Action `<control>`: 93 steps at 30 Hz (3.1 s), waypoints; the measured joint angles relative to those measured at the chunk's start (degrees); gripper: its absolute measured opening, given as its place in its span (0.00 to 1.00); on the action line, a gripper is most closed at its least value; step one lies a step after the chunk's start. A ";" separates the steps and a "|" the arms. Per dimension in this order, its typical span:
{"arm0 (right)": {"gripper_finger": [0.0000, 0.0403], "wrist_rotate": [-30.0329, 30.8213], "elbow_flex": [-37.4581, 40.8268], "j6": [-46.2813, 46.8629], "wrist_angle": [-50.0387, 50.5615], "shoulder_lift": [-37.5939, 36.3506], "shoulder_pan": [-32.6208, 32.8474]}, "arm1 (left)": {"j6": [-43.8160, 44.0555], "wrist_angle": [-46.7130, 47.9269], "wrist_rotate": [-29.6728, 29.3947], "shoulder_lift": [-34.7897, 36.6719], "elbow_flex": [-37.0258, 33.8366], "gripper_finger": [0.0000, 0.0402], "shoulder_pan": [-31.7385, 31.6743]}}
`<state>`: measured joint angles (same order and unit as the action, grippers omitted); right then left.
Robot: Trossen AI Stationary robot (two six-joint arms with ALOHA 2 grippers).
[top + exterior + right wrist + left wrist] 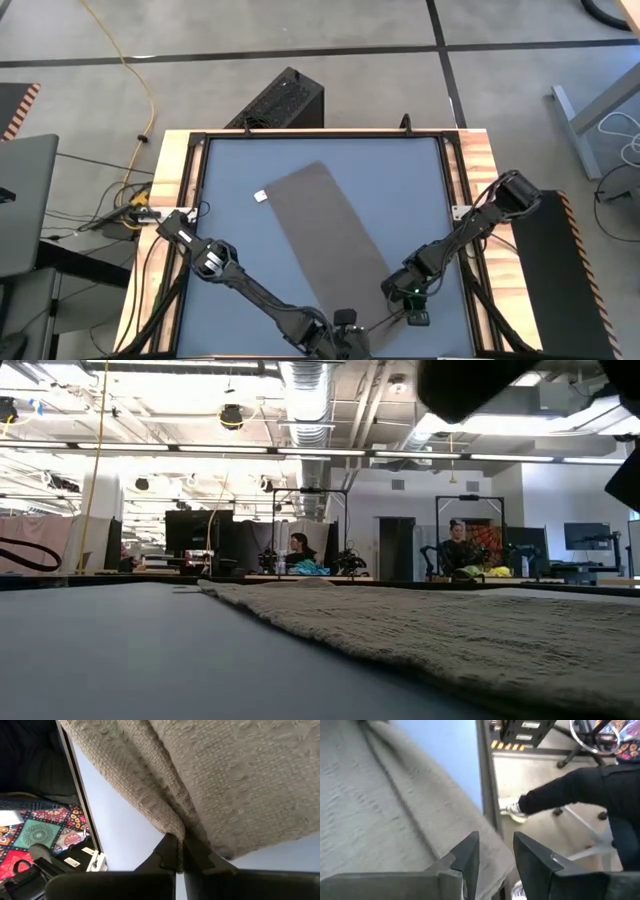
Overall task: Roll towel into tight, uniform cylinder
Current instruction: Roll the gray towel
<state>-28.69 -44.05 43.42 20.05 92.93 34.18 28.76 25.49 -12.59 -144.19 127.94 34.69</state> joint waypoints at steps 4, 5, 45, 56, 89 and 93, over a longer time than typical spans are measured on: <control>0.07 -1.23 0.00 0.06 -0.12 0.02 -1.08 | -2.19 -3.24 -1.50 -0.42 0.02 0.29 0.42; 0.07 -1.68 0.02 0.21 -0.13 0.02 -1.36 | -2.70 -3.07 -2.43 -0.39 0.08 0.30 0.48; 0.08 -3.14 -0.07 5.24 -1.14 0.00 -1.67 | -6.83 3.69 -5.76 -8.09 1.29 0.38 2.39; 0.08 -3.19 -0.09 7.78 -0.99 -0.02 -1.69 | -4.60 4.73 0.41 -7.59 6.38 0.03 0.18; 0.07 -11.96 -0.14 7.16 -1.90 -0.07 -7.42 | -2.73 20.65 -0.67 1.64 6.59 0.01 -0.53; 0.07 -11.71 -0.15 7.17 -2.77 -0.07 -8.49 | -5.42 23.54 -2.24 2.47 6.45 0.01 -0.52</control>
<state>-40.40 -44.21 50.59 17.28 92.86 25.69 23.34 49.03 -14.82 -141.73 134.39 34.17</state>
